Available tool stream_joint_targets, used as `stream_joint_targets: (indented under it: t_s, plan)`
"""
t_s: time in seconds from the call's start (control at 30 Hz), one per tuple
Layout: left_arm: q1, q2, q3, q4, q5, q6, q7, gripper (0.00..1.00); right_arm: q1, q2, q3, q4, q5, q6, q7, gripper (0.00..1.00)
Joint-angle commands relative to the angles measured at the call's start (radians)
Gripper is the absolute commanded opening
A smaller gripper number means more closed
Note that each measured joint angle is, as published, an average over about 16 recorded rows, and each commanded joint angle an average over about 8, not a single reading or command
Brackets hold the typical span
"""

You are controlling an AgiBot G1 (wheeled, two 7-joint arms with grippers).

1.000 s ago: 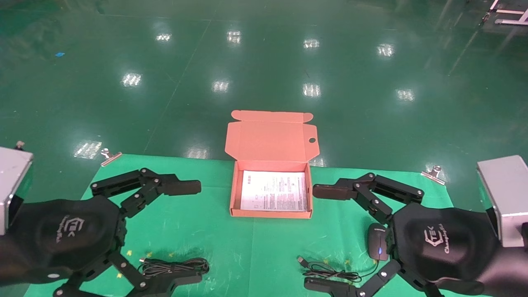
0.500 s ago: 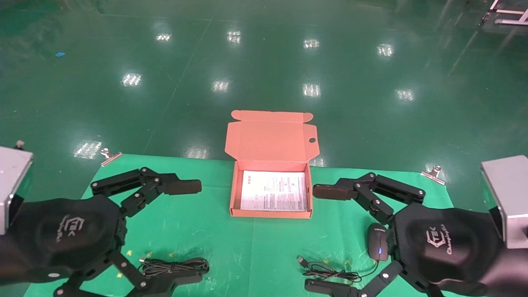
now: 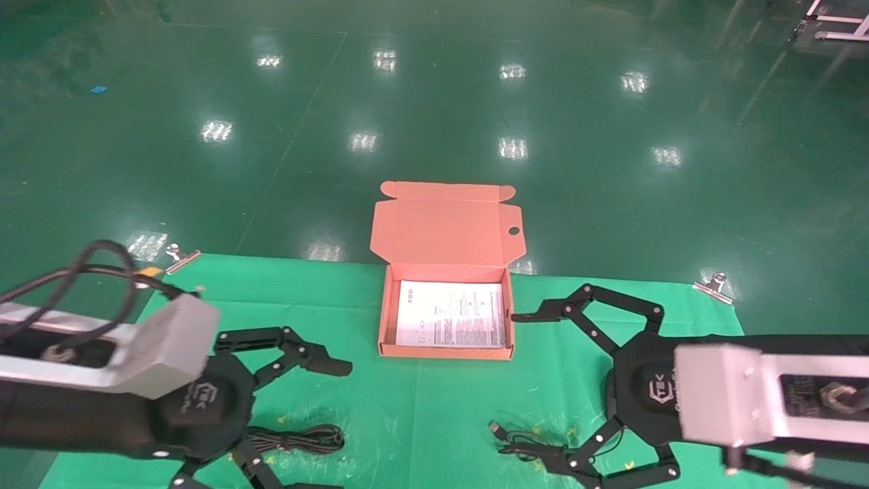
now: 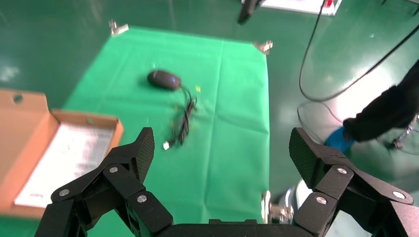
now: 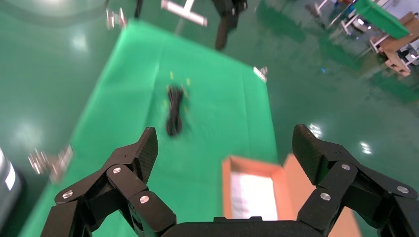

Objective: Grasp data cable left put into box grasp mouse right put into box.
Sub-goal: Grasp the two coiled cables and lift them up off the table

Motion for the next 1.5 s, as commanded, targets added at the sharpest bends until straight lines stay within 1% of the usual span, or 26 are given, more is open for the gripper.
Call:
stream_joint_targets:
  t_s: [0.03, 0.2, 0.43, 0.57, 0.7, 0.83, 1.0, 1.27, 1.5]
  plan:
    - [-0.035, 0.006, 0.048, 0.012, 0.029, 0.002, -0.002, 1.00, 0.019, -0.006, -0.009, 0.003, -0.045, -0.001, -0.042, 1.00]
    - [-0.116, 0.036, 0.177, 0.065, 0.121, 0.001, 0.023, 1.00, 0.058, -0.031, -0.054, 0.008, -0.182, -0.002, -0.153, 1.00]
    - [-0.238, 0.107, 0.357, 0.121, 0.334, -0.009, 0.062, 1.00, 0.083, -0.081, -0.132, 0.010, -0.399, 0.034, -0.289, 1.00]
    - [-0.277, 0.159, 0.434, 0.148, 0.453, -0.025, 0.081, 1.00, 0.079, -0.109, -0.168, 0.009, -0.506, 0.074, -0.333, 1.00]
    - [-0.285, 0.205, 0.488, 0.167, 0.559, -0.063, 0.096, 1.00, 0.065, -0.136, -0.200, 0.007, -0.599, 0.118, -0.349, 1.00]
    - [-0.266, 0.236, 0.517, 0.178, 0.635, -0.120, 0.100, 1.00, 0.044, -0.161, -0.227, 0.004, -0.676, 0.158, -0.343, 1.00]
    - [-0.227, 0.263, 0.531, 0.209, 0.676, -0.190, 0.100, 1.00, 0.013, -0.196, -0.257, -0.004, -0.763, 0.204, -0.303, 1.00]
    - [-0.174, 0.304, 0.531, 0.311, 0.690, -0.285, 0.123, 1.00, -0.016, -0.269, -0.291, -0.060, -0.872, 0.244, -0.161, 1.00]
    - [-0.143, 0.350, 0.511, 0.481, 0.655, -0.347, 0.174, 1.00, 0.009, -0.351, -0.306, -0.195, -0.920, 0.252, -0.055, 1.00]
